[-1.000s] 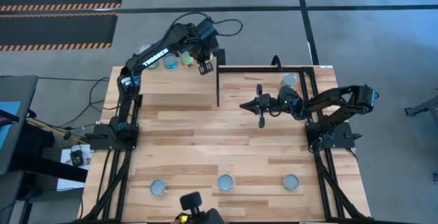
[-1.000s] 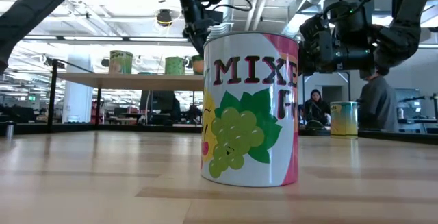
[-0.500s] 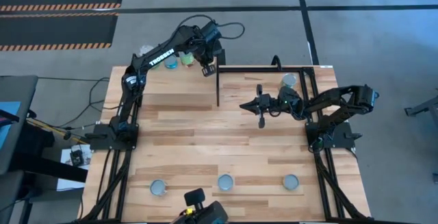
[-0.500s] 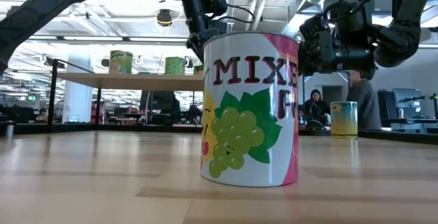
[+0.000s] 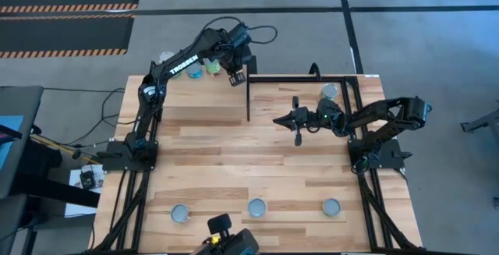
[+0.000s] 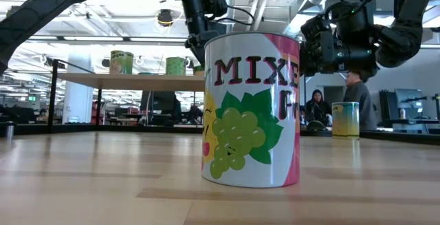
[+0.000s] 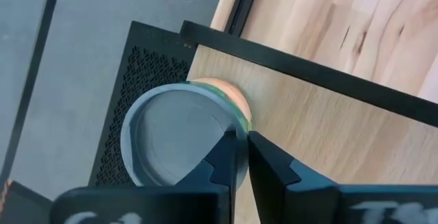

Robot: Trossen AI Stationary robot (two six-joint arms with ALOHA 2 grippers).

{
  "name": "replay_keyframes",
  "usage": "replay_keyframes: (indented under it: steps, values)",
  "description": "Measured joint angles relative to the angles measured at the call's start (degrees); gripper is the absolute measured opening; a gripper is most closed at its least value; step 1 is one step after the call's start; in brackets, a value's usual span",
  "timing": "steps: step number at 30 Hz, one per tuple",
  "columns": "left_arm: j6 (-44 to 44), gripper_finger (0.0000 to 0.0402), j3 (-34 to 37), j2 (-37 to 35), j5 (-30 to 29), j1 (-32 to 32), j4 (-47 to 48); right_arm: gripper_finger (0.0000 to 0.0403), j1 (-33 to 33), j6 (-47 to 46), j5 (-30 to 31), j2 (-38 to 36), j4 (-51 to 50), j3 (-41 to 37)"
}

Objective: Pick and place cans onto a shelf
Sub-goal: Put the canned peaches on the shelf, then put the canned mushrooms on the shelf

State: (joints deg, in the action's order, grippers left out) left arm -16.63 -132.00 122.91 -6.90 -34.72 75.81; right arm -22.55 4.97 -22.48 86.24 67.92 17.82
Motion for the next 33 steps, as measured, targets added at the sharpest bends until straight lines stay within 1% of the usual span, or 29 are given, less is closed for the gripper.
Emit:
replay_keyframes:
  steps: [3,7,12,17,23,28,30,33]
  values:
    - [0.2,0.0022,0.0,0.0,0.0,0.0,0.0,0.0008,0.0,0.0,0.0,0.0,0.0,0.0]
    - [0.3,0.0042,0.0,0.0,0.0,0.0,0.0,0.0008,0.0,0.0,0.0,0.0,0.0,0.0]
    - [0.3,0.007,0.0,0.0,-2.7,0.0,0.0,0.0008,0.0,0.0,0.0,0.0,0.0,0.0]
    - [0.0,0.0083,0.0,0.0,-2.8,0.0,0.2,0.0008,0.0,0.0,0.0,0.0,0.0,0.0]
    - [-0.6,0.0085,-3.0,0.0,-2.8,0.0,0.3,0.0008,0.0,0.0,0.0,0.0,0.0,0.0]
    - [-1.1,0.0082,-2.7,-2.7,-2.1,0.9,-1.1,0.0008,0.0,0.0,0.0,0.0,-0.2,0.0]
    - [-1.5,0.0072,-2.7,-3.9,-1.6,1.9,-1.6,0.0008,0.0,0.0,0.0,0.0,-0.2,0.0]
    - [-1.6,0.0047,-2.7,-5.4,-0.5,3.5,-3.6,0.0008,0.0,0.0,0.0,0.0,-0.2,0.0]
